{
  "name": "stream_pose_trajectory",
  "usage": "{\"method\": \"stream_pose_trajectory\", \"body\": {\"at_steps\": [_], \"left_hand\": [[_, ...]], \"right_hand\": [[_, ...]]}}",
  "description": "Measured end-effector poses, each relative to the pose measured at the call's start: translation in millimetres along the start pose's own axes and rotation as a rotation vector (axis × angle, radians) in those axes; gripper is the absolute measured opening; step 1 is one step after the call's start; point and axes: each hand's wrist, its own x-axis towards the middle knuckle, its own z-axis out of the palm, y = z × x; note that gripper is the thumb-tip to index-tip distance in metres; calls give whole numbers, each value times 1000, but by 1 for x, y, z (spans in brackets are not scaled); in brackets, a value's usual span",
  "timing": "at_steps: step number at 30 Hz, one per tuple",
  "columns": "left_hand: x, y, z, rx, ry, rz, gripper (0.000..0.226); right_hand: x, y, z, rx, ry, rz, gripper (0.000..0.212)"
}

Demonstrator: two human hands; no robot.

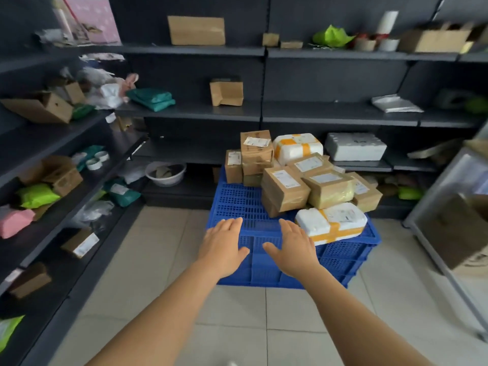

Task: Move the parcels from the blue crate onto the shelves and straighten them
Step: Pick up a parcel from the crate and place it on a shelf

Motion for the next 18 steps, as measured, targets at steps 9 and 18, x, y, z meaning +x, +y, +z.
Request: {"method": "stream_pose_trajectory", "body": {"at_steps": [9, 18], "left_hand": [[135, 31, 5, -28, -78, 147, 73], [233, 59, 13, -27, -130, 242, 74]], "right_hand": [[94, 42, -43, 18, 60, 140, 70], [163, 82, -62, 64, 67, 270, 75]]}}
